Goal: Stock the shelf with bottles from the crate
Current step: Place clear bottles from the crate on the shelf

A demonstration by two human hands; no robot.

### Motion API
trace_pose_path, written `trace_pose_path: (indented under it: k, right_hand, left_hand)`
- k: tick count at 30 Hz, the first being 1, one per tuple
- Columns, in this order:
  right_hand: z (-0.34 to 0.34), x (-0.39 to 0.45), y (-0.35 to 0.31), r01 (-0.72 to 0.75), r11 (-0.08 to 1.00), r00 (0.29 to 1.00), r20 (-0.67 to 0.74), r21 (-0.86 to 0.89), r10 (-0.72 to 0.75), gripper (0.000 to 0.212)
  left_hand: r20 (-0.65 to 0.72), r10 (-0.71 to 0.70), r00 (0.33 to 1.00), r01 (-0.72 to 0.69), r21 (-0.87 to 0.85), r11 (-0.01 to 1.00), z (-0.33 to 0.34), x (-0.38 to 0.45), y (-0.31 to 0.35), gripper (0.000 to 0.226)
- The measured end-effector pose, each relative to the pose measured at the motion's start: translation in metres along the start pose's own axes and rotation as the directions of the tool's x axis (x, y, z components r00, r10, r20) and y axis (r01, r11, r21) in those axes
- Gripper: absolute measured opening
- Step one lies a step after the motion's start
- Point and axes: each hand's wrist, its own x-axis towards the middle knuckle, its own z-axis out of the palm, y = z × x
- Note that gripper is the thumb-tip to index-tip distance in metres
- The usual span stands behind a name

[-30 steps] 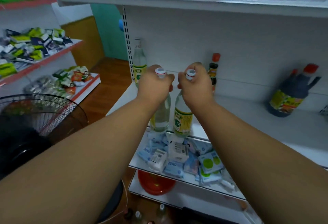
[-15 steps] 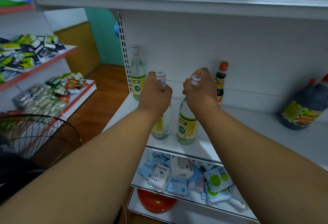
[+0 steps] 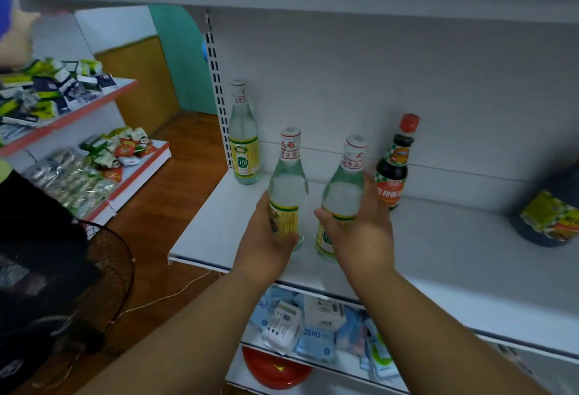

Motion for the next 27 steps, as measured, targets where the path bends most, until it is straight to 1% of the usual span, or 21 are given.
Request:
trace_pose_path:
  k: [2, 4, 7, 9, 11, 13, 15, 18, 22, 24, 25, 27]
  right_hand:
    - [0.006, 0.017, -0.001, -0.048, 0.999, 0.994, 0.096, 0.015, 0.046, 0.093]
    - [0.014, 0.031, -0.002, -0.095, 0.995, 0.987, 0.130, 0.036, 0.089, 0.087]
    - [0.026, 0.042, -0.001, -0.078, 0.994, 0.995, 0.074, 0.081, 0.072, 0.077]
    - [0.035, 0.046, 0.001, -0.036, 0.993, 0.999, 0.036, 0.114, 0.032, 0.073]
    - [0.042, 0.048, 0.004, -0.013, 0.993, 1.000, 0.022, 0.121, 0.011, 0.072]
    - [0.049, 0.048, 0.007, -0.003, 0.993, 0.999, 0.035, 0.114, -0.001, 0.075]
    - [0.054, 0.051, 0.008, -0.020, 0.995, 0.999, 0.037, 0.101, 0.016, 0.073]
    - [0.060, 0.065, 0.008, -0.062, 0.994, 0.998, 0.037, 0.086, 0.059, 0.064]
    - [0.070, 0.083, 0.013, -0.144, 0.989, 0.990, 0.013, 0.045, 0.144, 0.061]
    - [0.081, 0.082, 0.018, -0.188, 0.982, 0.982, 0.013, 0.021, 0.188, 0.057]
    - [0.087, 0.081, 0.022, -0.195, 0.981, 0.981, -0.003, 0.002, 0.195, 0.057]
    - [0.097, 0.081, 0.030, -0.174, 0.984, 0.984, -0.033, -0.033, 0.173, 0.064]
  left_hand:
    - [-0.042, -0.024, 0.999, 0.025, 0.016, 1.000, 0.007, 0.005, -0.014, 0.074]
    - [-0.083, -0.004, 0.997, 0.006, 0.028, 1.000, 0.012, 0.018, -0.018, 0.071]
    - [-0.110, 0.017, 0.994, -0.016, 0.012, 1.000, 0.020, 0.045, -0.023, 0.065]
    - [-0.159, 0.019, 0.987, -0.015, 0.022, 1.000, 0.023, 0.065, -0.029, 0.068]
    - [-0.197, 0.004, 0.980, 0.000, 0.023, 1.000, 0.026, 0.080, -0.034, 0.070]
    - [-0.231, -0.009, 0.973, 0.023, 0.058, 0.998, 0.028, 0.093, -0.040, 0.064]
    - [-0.262, -0.028, 0.965, 0.054, 0.095, 0.994, 0.028, 0.105, -0.045, 0.061]
    - [-0.284, -0.050, 0.958, 0.088, 0.121, 0.989, 0.030, 0.114, -0.050, 0.065]
    - [-0.341, -0.001, 0.940, 0.075, 0.205, 0.976, 0.038, 0.109, -0.058, 0.069]
    - [-0.346, -0.004, 0.938, 0.080, 0.208, 0.975, 0.038, 0.111, -0.060, 0.071]
    - [-0.340, -0.011, 0.940, 0.087, 0.208, 0.974, 0.038, 0.113, -0.060, 0.072]
    - [-0.332, -0.028, 0.943, 0.108, 0.224, 0.969, 0.038, 0.116, -0.059, 0.073]
